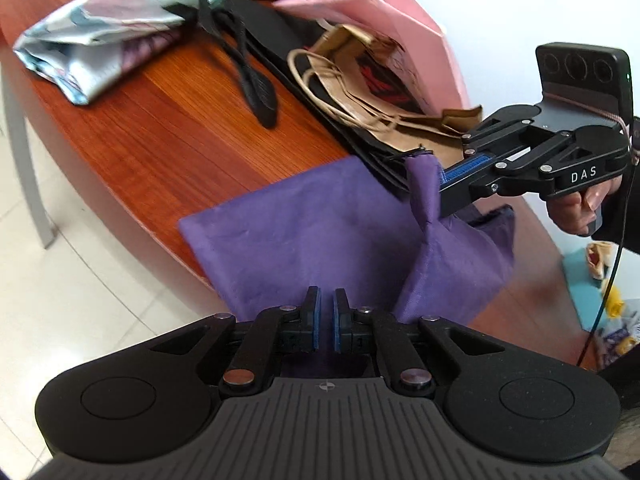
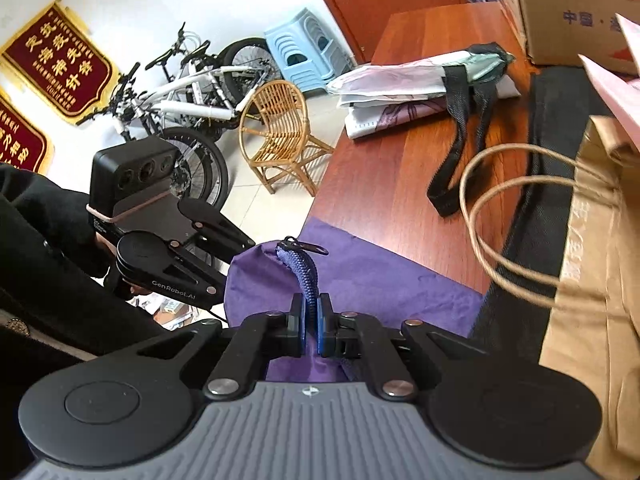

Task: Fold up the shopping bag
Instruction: 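Hold the zipper pull with the right tool while the left tool releases and lifts the bag edge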

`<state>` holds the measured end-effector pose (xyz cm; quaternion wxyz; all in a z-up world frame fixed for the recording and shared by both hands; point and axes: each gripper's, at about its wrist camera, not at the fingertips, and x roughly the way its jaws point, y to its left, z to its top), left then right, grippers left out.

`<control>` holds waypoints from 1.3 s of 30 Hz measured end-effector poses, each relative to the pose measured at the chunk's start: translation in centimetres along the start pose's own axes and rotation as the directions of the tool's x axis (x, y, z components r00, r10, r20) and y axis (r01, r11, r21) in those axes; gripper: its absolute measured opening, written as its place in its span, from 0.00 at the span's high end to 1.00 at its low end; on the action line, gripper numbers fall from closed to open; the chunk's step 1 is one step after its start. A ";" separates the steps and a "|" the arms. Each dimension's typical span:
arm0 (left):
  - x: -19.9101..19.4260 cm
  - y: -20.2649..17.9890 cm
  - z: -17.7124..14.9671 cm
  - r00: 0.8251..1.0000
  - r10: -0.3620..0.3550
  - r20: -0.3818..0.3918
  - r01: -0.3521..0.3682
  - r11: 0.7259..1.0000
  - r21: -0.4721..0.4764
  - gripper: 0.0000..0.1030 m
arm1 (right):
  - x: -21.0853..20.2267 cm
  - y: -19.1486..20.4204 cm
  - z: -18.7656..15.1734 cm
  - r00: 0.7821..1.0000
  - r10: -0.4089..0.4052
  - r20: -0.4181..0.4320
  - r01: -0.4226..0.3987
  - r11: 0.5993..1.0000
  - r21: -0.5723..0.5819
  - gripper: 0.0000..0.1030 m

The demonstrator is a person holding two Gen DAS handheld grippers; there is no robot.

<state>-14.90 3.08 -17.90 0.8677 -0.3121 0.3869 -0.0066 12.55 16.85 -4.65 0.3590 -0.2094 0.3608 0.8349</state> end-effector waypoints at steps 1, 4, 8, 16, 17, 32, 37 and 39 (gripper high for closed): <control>0.3 -0.2 0.0 1.000 -0.016 -0.013 0.016 1.000 0.002 0.94 | -0.3 0.1 -0.4 1.000 -0.003 0.006 0.003 1.000 0.009 0.94; 1.3 -1.0 0.0 0.997 -0.058 -0.050 0.060 0.998 0.024 0.94 | -1.2 0.6 -1.7 1.000 -0.012 0.016 0.011 0.999 0.030 0.94; 3.0 -2.4 0.1 0.988 -0.115 -0.103 0.122 0.991 0.061 0.94 | -2.7 1.5 -3.8 0.999 -0.029 0.034 0.027 0.997 0.067 0.94; 6.6 -7.5 -1.2 0.949 -0.214 -0.231 0.256 0.951 0.174 0.94 | -5.8 2.7 -8.2 0.993 -0.103 0.052 0.096 0.987 0.126 0.94; 7.1 -8.2 -1.4 0.945 -0.220 -0.241 0.268 0.945 0.190 0.95 | -6.1 2.9 -8.7 0.992 -0.115 0.052 0.107 0.986 0.129 0.94; -0.9 -7.8 -3.3 0.998 -0.059 -0.013 0.060 0.994 0.096 0.95 | -6.5 4.3 -10.3 0.986 -0.161 0.029 0.158 0.984 0.084 0.94; -3.2 -7.2 -4.8 0.995 0.093 0.037 -0.094 0.995 0.036 0.95 | -5.8 4.4 -9.4 0.989 -0.149 0.008 0.149 0.988 0.038 0.94; -3.3 -7.4 -5.4 0.991 0.124 0.051 -0.126 0.991 0.036 0.95 | -5.5 4.5 -9.0 0.990 -0.144 -0.003 0.144 0.989 0.020 0.94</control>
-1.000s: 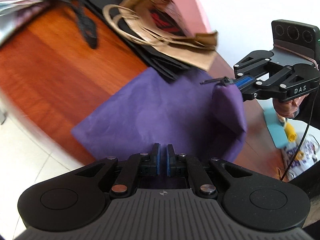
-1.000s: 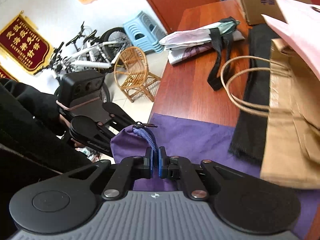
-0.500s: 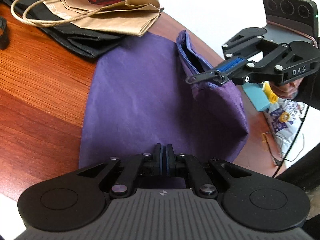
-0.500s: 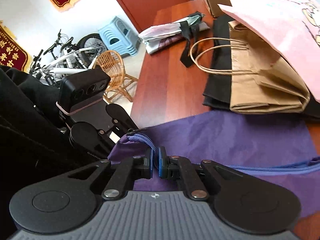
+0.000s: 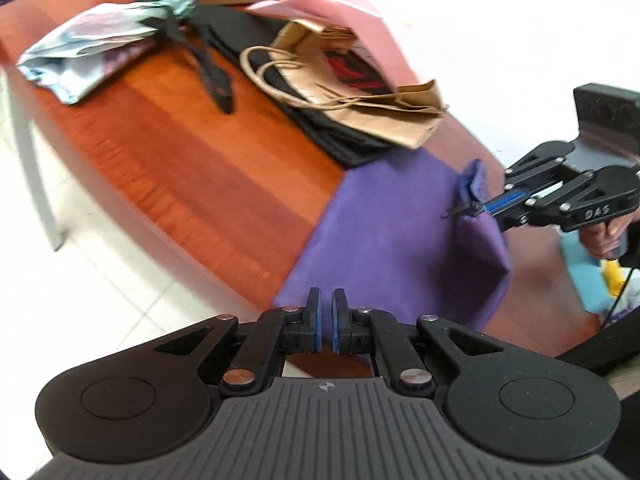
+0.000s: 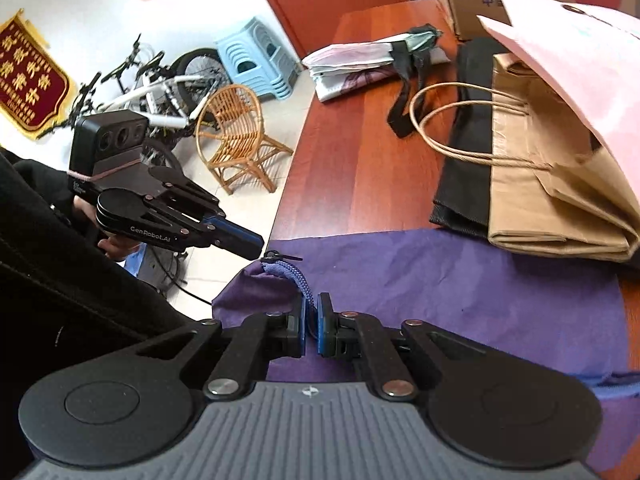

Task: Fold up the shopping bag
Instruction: 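Hold the zipper pull with the right tool while the left tool releases and lifts the bag edge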

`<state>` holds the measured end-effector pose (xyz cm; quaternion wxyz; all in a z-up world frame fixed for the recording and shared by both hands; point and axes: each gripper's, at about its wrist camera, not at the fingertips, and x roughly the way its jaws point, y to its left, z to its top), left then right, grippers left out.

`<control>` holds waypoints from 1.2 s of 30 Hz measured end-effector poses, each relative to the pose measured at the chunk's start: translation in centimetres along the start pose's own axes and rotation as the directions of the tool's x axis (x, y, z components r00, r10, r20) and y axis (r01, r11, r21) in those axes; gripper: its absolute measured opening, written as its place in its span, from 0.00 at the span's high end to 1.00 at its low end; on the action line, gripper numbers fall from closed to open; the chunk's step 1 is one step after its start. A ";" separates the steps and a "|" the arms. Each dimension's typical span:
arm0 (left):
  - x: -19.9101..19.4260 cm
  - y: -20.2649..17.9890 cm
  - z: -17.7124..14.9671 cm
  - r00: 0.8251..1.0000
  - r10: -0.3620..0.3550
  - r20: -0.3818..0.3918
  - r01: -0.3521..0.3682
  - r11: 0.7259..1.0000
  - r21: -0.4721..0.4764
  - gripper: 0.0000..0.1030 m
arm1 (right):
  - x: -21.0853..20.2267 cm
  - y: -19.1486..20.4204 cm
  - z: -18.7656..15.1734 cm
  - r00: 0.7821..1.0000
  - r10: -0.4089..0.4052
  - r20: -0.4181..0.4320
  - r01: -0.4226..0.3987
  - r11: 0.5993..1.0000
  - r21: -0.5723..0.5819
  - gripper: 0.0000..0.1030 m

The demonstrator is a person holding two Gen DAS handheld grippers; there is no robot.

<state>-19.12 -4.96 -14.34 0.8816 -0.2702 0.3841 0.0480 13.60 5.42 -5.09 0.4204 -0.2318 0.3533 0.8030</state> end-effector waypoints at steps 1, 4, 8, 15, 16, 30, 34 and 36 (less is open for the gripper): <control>0.1 -0.2 -0.1 1.000 0.010 0.005 -0.010 1.000 0.006 0.95 | 0.1 0.1 0.2 1.000 0.002 -0.005 -0.002 1.000 -0.009 0.94; 0.9 -0.7 -0.4 1.000 0.025 0.000 -0.025 0.999 0.033 0.96 | 0.5 0.3 0.8 1.000 0.009 -0.022 -0.010 0.999 -0.036 0.94; 1.9 -0.7 -1.3 0.999 0.045 -0.017 -0.045 0.998 0.032 0.97 | 1.0 0.7 1.5 0.999 0.014 -0.040 -0.017 0.997 -0.076 0.95; 1.6 0.3 -1.8 1.000 0.019 0.007 -0.018 1.000 -0.026 0.99 | 2.0 2.4 3.5 0.999 -0.008 -0.035 0.001 0.980 -0.197 0.96; 1.7 0.2 -1.9 1.000 0.018 0.011 -0.018 0.999 -0.028 0.99 | 2.4 2.7 3.9 0.999 -0.009 -0.038 0.001 0.975 -0.221 0.96; 1.8 1.0 -2.2 0.999 -0.024 0.036 0.027 0.997 -0.076 0.99 | 7.4 4.7 6.7 0.988 -0.047 -0.145 -0.017 0.911 -0.413 0.97; 1.8 1.0 -2.3 0.999 -0.028 0.040 0.031 0.997 -0.075 0.99 | 8.7 4.9 7.1 0.981 -0.063 -0.181 -0.026 0.893 -0.449 0.97; 1.9 1.1 -2.3 0.999 -0.031 0.040 0.034 0.997 -0.073 0.98 | 9.4 4.9 7.3 0.977 -0.072 -0.199 -0.031 0.884 -0.467 0.97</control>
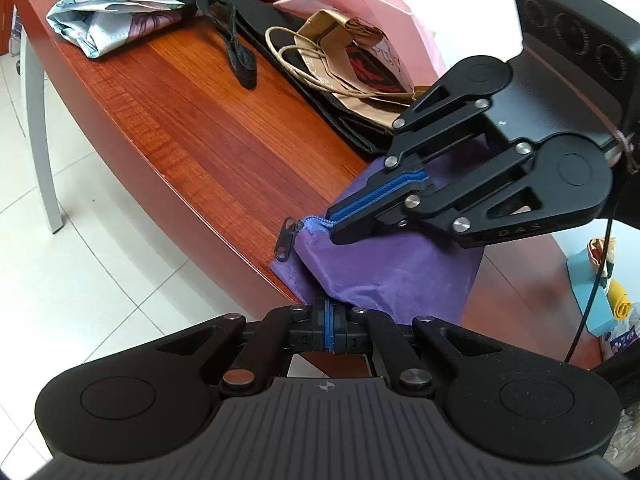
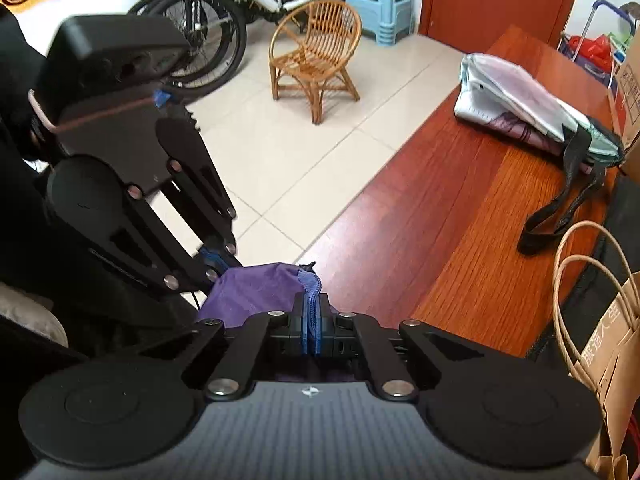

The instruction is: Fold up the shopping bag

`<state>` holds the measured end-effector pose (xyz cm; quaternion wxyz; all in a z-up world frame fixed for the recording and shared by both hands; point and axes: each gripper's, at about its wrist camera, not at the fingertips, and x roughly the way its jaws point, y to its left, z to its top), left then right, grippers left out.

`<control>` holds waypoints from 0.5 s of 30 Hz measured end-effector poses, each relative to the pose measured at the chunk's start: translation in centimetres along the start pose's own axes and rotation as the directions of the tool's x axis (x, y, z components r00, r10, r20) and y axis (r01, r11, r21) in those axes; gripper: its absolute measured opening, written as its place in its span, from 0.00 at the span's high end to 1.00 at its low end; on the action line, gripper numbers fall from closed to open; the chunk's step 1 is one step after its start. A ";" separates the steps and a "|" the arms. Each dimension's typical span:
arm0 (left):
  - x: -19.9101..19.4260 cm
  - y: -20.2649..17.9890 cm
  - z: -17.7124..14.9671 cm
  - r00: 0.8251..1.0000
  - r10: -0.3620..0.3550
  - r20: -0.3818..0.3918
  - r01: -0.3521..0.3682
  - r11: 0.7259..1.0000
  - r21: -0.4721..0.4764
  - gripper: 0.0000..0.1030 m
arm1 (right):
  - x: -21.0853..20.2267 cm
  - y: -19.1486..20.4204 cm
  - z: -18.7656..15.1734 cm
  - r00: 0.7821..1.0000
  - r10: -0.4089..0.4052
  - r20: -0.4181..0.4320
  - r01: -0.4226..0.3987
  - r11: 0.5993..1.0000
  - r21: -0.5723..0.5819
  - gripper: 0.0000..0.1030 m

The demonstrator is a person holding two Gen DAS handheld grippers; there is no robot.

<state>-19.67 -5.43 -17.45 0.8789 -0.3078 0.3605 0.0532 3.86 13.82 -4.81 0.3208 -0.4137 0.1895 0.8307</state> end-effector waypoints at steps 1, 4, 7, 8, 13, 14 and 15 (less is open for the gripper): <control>0.0 0.0 0.0 1.000 -0.002 0.000 0.002 1.000 0.001 0.98 | 0.3 0.0 0.2 1.000 0.000 -0.010 0.000 1.000 -0.010 0.96; 0.1 0.1 0.0 1.000 -0.006 -0.002 0.006 1.000 0.004 0.98 | 1.2 -0.1 0.7 0.999 0.000 -0.041 -0.002 0.999 -0.041 0.96; 0.1 0.1 0.1 1.000 -0.005 -0.005 0.005 1.000 0.011 0.98 | 2.1 -0.2 1.3 0.997 0.000 -0.071 -0.005 0.997 -0.072 0.96; 0.2 0.1 0.1 1.000 -0.004 -0.005 0.004 1.000 0.015 0.99 | 2.5 0.3 1.1 0.997 -0.002 -0.077 -0.004 0.997 -0.080 0.96; 0.0 -0.7 -0.1 1.000 -0.013 -0.018 0.014 0.996 0.093 1.00 | 3.7 1.6 0.6 0.994 -0.019 -0.106 0.005 0.992 -0.128 0.96; -0.1 -0.8 -0.3 0.999 -0.029 -0.022 0.032 0.993 0.114 1.00 | 3.7 1.6 0.6 0.994 -0.018 -0.109 0.004 0.991 -0.132 0.96; -0.2 -0.9 -0.4 0.999 -0.038 -0.024 0.041 0.991 0.124 1.00 | 3.7 1.6 0.5 0.994 -0.016 -0.111 0.001 0.991 -0.133 0.96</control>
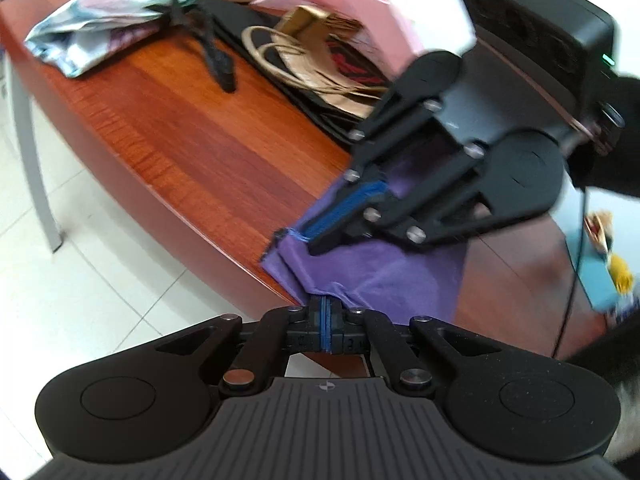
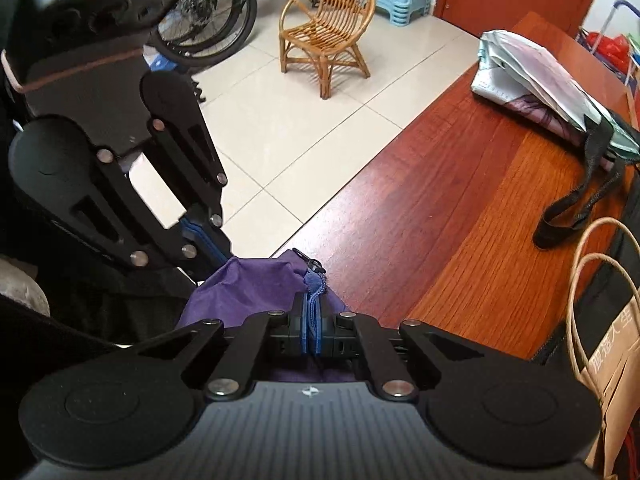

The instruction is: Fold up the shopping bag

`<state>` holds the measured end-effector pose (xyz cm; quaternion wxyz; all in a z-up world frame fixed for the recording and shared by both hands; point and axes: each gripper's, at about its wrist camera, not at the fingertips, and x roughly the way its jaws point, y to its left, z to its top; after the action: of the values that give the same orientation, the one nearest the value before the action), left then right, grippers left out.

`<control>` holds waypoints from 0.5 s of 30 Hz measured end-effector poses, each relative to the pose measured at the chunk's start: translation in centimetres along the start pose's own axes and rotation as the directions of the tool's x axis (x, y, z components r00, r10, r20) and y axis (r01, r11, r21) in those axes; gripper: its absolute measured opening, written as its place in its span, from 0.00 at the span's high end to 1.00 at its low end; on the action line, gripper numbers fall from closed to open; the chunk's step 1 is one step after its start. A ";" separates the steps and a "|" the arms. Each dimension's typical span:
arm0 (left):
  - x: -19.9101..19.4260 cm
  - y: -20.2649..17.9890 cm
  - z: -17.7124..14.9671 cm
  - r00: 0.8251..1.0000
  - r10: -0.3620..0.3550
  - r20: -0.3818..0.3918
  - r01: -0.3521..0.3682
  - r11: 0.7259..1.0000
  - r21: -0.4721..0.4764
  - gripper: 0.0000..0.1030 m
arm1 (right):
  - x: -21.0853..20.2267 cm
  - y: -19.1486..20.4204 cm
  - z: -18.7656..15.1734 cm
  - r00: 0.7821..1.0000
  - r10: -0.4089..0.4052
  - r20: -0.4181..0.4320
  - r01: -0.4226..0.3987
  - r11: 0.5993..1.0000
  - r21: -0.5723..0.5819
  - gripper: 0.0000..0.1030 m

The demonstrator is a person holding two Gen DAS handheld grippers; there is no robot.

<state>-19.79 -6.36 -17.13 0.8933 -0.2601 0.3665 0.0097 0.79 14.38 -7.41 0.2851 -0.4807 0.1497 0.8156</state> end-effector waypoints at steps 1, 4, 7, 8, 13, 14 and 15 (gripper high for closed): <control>-0.1 -0.1 -0.2 1.000 -0.016 -0.002 0.016 1.000 0.016 1.00 | 0.0 -0.1 -0.1 1.000 0.004 -0.001 -0.004 1.000 0.002 0.96; -0.3 -0.7 -0.8 0.997 -0.073 -0.022 0.074 0.996 0.052 1.00 | -0.1 -0.4 -0.2 1.000 0.018 -0.001 -0.018 1.000 0.018 0.97; -0.3 -2.0 -1.1 0.996 -0.084 -0.030 0.087 0.991 0.105 1.00 | -0.1 -0.6 -0.4 1.000 0.030 -0.001 -0.030 0.999 0.031 0.98; -0.2 -2.4 -1.3 0.995 -0.091 -0.028 0.094 0.989 0.118 1.00 | -0.2 -0.6 -0.5 1.000 0.030 -0.001 -0.030 0.999 0.032 0.98; 0.8 -4.1 -2.0 0.993 -0.102 -0.051 0.109 0.977 0.183 1.00 | -0.3 -0.5 -0.8 1.000 0.030 -0.003 -0.030 0.999 0.036 0.98; 1.0 -4.4 -2.2 0.992 -0.107 -0.067 0.118 0.975 0.186 1.00 | -0.3 -0.5 -0.9 1.000 0.030 -0.004 -0.030 0.999 0.037 0.98; 1.1 -4.5 -2.3 0.991 -0.111 -0.075 0.123 0.975 0.184 1.00 | -0.4 -0.4 -1.0 1.000 0.031 -0.004 -0.030 0.999 0.037 0.98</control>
<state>-19.55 -11.51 -17.19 0.9007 -0.1956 0.3782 -0.0859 1.87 14.09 -7.54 0.2812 -0.4749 0.1728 0.8158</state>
